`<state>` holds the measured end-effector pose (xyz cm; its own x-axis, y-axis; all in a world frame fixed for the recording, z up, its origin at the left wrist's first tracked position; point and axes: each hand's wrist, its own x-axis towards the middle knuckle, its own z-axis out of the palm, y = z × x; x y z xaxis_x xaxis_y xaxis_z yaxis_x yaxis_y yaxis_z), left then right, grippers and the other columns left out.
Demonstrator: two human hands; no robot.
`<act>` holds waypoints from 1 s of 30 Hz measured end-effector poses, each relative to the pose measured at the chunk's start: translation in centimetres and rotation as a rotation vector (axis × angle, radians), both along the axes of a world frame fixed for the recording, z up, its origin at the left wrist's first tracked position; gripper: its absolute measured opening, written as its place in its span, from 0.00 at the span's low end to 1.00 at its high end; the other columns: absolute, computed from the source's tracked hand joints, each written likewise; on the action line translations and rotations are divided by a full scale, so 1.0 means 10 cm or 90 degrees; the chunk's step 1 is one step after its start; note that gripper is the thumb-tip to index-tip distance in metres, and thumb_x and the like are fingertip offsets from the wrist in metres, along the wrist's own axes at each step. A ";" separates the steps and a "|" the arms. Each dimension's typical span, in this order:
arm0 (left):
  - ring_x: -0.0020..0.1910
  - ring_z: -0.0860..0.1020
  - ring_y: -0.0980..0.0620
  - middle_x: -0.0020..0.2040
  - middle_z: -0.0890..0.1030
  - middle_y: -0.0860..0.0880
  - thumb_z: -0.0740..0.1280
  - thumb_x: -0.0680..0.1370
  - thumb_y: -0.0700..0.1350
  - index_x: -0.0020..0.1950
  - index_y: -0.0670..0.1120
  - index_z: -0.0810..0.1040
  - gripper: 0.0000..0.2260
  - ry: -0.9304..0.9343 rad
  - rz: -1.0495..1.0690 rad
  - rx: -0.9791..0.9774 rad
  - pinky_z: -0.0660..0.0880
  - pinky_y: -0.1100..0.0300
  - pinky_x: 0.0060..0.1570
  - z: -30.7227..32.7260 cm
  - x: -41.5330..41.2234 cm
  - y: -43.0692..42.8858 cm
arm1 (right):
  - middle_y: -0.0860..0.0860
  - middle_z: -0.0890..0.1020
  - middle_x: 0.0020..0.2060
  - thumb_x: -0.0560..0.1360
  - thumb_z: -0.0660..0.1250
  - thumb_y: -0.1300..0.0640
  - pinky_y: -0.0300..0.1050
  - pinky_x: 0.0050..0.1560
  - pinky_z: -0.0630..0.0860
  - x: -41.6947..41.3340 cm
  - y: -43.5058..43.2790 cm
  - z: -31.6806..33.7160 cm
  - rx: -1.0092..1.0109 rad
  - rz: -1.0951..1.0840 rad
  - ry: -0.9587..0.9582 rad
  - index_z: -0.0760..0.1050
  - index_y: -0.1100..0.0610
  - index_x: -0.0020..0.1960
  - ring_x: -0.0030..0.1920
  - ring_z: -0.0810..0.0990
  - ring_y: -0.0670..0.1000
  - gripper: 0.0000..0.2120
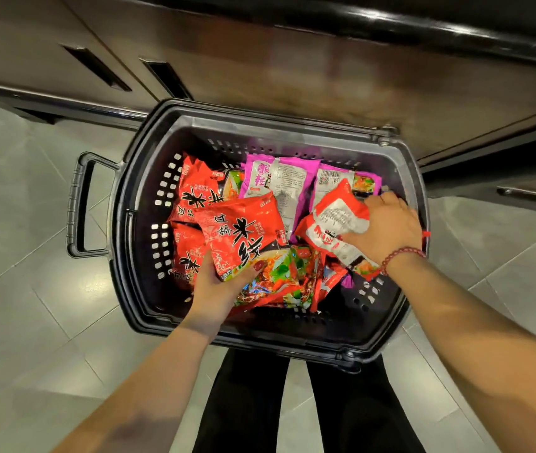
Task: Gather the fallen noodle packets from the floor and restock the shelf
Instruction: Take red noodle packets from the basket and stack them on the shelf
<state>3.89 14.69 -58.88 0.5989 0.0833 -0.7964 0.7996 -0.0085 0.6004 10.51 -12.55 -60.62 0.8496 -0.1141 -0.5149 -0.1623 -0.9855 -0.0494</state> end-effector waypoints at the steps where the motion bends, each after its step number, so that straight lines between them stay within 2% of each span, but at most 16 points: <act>1: 0.64 0.76 0.54 0.63 0.78 0.54 0.78 0.70 0.45 0.71 0.52 0.67 0.33 0.007 -0.007 0.000 0.71 0.52 0.66 -0.02 -0.01 -0.02 | 0.58 0.75 0.57 0.67 0.73 0.39 0.51 0.59 0.70 -0.05 0.01 0.02 0.043 -0.062 -0.034 0.74 0.59 0.61 0.59 0.74 0.60 0.31; 4: 0.51 0.79 0.69 0.52 0.80 0.61 0.74 0.73 0.38 0.58 0.60 0.70 0.23 -0.014 0.000 0.000 0.74 0.71 0.48 -0.01 -0.02 -0.06 | 0.58 0.77 0.49 0.69 0.74 0.46 0.48 0.43 0.71 -0.16 0.15 0.17 0.112 -0.235 -0.215 0.75 0.60 0.50 0.50 0.77 0.61 0.20; 5: 0.49 0.79 0.69 0.51 0.80 0.61 0.74 0.74 0.38 0.58 0.60 0.71 0.23 -0.011 0.008 0.000 0.74 0.72 0.46 -0.01 -0.02 -0.07 | 0.58 0.77 0.48 0.69 0.74 0.47 0.49 0.41 0.71 -0.18 0.23 0.23 0.095 -0.258 -0.282 0.74 0.60 0.50 0.48 0.77 0.62 0.20; 7: 0.54 0.81 0.61 0.54 0.82 0.57 0.75 0.73 0.40 0.64 0.54 0.72 0.24 -0.006 0.018 0.010 0.77 0.65 0.51 -0.01 -0.01 -0.08 | 0.57 0.74 0.49 0.67 0.75 0.47 0.49 0.43 0.72 -0.19 0.44 0.31 0.085 -0.257 -0.335 0.73 0.59 0.51 0.48 0.76 0.60 0.21; 9: 0.60 0.80 0.53 0.61 0.81 0.51 0.79 0.69 0.48 0.70 0.49 0.69 0.33 0.009 0.055 0.022 0.77 0.52 0.59 0.03 0.03 -0.08 | 0.53 0.71 0.55 0.66 0.76 0.44 0.48 0.52 0.73 -0.21 0.65 0.25 0.170 -0.231 -0.216 0.72 0.55 0.57 0.52 0.74 0.53 0.26; 11: 0.64 0.77 0.49 0.66 0.78 0.49 0.81 0.64 0.55 0.73 0.51 0.66 0.42 0.015 0.079 0.041 0.74 0.44 0.64 0.04 0.07 -0.06 | 0.51 0.70 0.59 0.69 0.74 0.46 0.43 0.57 0.74 -0.21 0.83 0.12 0.391 -0.274 -0.073 0.74 0.53 0.61 0.52 0.73 0.47 0.24; 13: 0.59 0.80 0.53 0.61 0.80 0.50 0.79 0.68 0.48 0.70 0.48 0.69 0.33 0.005 0.098 0.067 0.76 0.49 0.61 0.02 0.08 -0.01 | 0.51 0.72 0.57 0.74 0.71 0.54 0.44 0.53 0.75 -0.22 0.93 0.06 0.539 -0.350 -0.095 0.76 0.53 0.61 0.48 0.75 0.45 0.16; 15: 0.54 0.82 0.55 0.57 0.82 0.51 0.76 0.72 0.43 0.66 0.50 0.73 0.25 0.004 0.107 0.084 0.79 0.54 0.57 -0.04 0.07 0.07 | 0.51 0.71 0.61 0.73 0.71 0.57 0.49 0.59 0.74 -0.23 0.90 -0.04 0.446 -0.359 -0.181 0.76 0.50 0.62 0.57 0.74 0.50 0.18; 17: 0.54 0.82 0.53 0.56 0.83 0.52 0.76 0.72 0.43 0.65 0.52 0.74 0.24 0.010 0.093 0.089 0.79 0.50 0.57 -0.10 0.06 0.13 | 0.52 0.61 0.72 0.71 0.72 0.53 0.52 0.69 0.64 -0.20 0.79 -0.11 0.291 -0.323 -0.145 0.68 0.42 0.69 0.72 0.61 0.54 0.28; 19: 0.55 0.82 0.52 0.56 0.83 0.53 0.77 0.71 0.45 0.65 0.53 0.74 0.24 0.014 0.088 0.096 0.77 0.45 0.60 -0.13 0.07 0.17 | 0.51 0.50 0.77 0.72 0.72 0.51 0.55 0.71 0.59 -0.13 0.68 -0.14 0.356 -0.332 -0.009 0.56 0.34 0.74 0.77 0.49 0.55 0.37; 21: 0.57 0.81 0.50 0.56 0.83 0.53 0.78 0.70 0.48 0.66 0.55 0.73 0.27 0.026 0.081 0.085 0.76 0.44 0.61 -0.14 0.08 0.21 | 0.53 0.45 0.78 0.74 0.71 0.50 0.59 0.71 0.57 -0.07 0.59 -0.19 0.425 -0.294 0.092 0.48 0.30 0.73 0.77 0.44 0.56 0.41; 24: 0.58 0.81 0.51 0.58 0.83 0.54 0.79 0.68 0.51 0.68 0.56 0.72 0.31 0.026 0.060 0.077 0.76 0.45 0.61 -0.13 0.07 0.22 | 0.55 0.51 0.78 0.72 0.71 0.46 0.60 0.72 0.57 -0.03 0.54 -0.18 0.367 -0.149 0.132 0.42 0.27 0.72 0.77 0.49 0.59 0.44; 26: 0.57 0.81 0.51 0.58 0.83 0.54 0.78 0.68 0.49 0.68 0.54 0.71 0.31 0.025 0.055 0.068 0.77 0.48 0.59 -0.11 0.08 0.22 | 0.54 0.58 0.76 0.71 0.73 0.47 0.55 0.68 0.66 -0.05 0.56 -0.13 0.401 -0.119 0.145 0.44 0.27 0.72 0.73 0.61 0.57 0.45; 27: 0.57 0.81 0.52 0.57 0.83 0.53 0.77 0.69 0.48 0.68 0.54 0.72 0.29 0.020 0.052 0.067 0.78 0.51 0.57 -0.08 0.08 0.22 | 0.53 0.61 0.74 0.70 0.75 0.49 0.48 0.63 0.70 -0.08 0.57 -0.11 0.442 -0.139 0.156 0.47 0.28 0.73 0.68 0.66 0.53 0.45; 29: 0.55 0.81 0.54 0.56 0.83 0.54 0.76 0.72 0.44 0.67 0.54 0.72 0.26 0.017 0.039 0.072 0.77 0.55 0.55 -0.01 0.09 0.23 | 0.51 0.61 0.72 0.68 0.77 0.55 0.30 0.52 0.70 -0.12 0.58 -0.06 0.523 -0.195 0.154 0.54 0.32 0.73 0.60 0.68 0.46 0.46; 30: 0.54 0.81 0.55 0.56 0.83 0.54 0.75 0.72 0.43 0.67 0.54 0.72 0.25 0.021 0.029 0.073 0.77 0.56 0.55 0.04 0.08 0.24 | 0.50 0.61 0.72 0.67 0.78 0.58 0.22 0.45 0.68 -0.14 0.58 -0.02 0.555 -0.219 0.147 0.56 0.33 0.73 0.61 0.67 0.45 0.46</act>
